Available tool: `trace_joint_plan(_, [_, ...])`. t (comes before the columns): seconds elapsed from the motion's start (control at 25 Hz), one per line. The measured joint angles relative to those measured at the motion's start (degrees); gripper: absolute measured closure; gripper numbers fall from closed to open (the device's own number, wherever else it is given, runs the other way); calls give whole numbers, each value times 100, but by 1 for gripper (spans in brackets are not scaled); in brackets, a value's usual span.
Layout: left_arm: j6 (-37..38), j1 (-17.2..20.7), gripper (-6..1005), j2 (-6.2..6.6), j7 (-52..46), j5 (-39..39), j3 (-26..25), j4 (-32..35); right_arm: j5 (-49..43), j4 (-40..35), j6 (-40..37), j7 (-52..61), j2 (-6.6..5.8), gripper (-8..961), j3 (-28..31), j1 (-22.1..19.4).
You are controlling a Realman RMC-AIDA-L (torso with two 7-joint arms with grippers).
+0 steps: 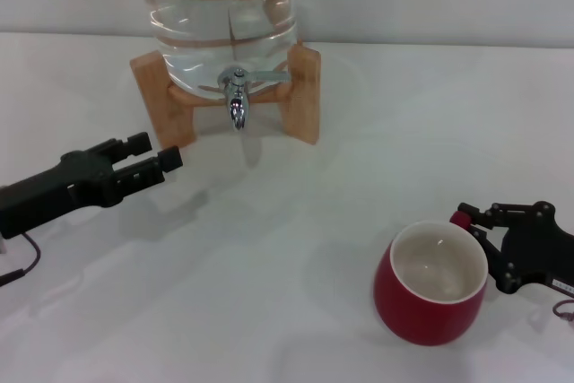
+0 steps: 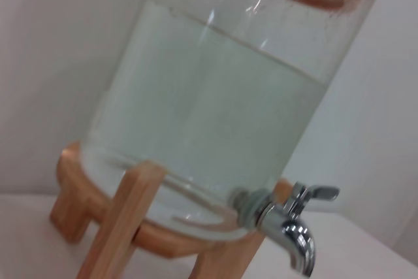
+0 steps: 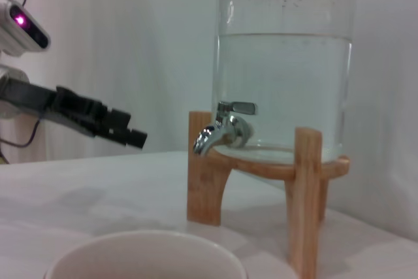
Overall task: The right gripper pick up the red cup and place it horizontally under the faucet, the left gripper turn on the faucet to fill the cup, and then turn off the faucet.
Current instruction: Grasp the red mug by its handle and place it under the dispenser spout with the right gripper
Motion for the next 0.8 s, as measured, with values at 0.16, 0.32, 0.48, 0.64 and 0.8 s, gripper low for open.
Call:
trace_joint_plan(0.16, [87,74,221,-2,-24,87,-5,-5,120,25,-8,30,0,829,-118,100])
trace_joint_plan(0.32, [192,136,221,-5,-4,174,-6,-16,194,29,-28,86,0,829,-211,262])
trace_joint_plan(0.48, [294,138,222,-5,-14,247,9,-42,437,36,-257,182,0,829,-506,402])
trace_joint_plan(0.64, [273,159,222,-5,-16,254,25,-44,1051,171,-833,245,5,829,-1224,530])
trace_joint_plan(0.8, [242,180,222,-8,-17,258,30,-44,1663,516,-1581,296,7,829,-1947,564])
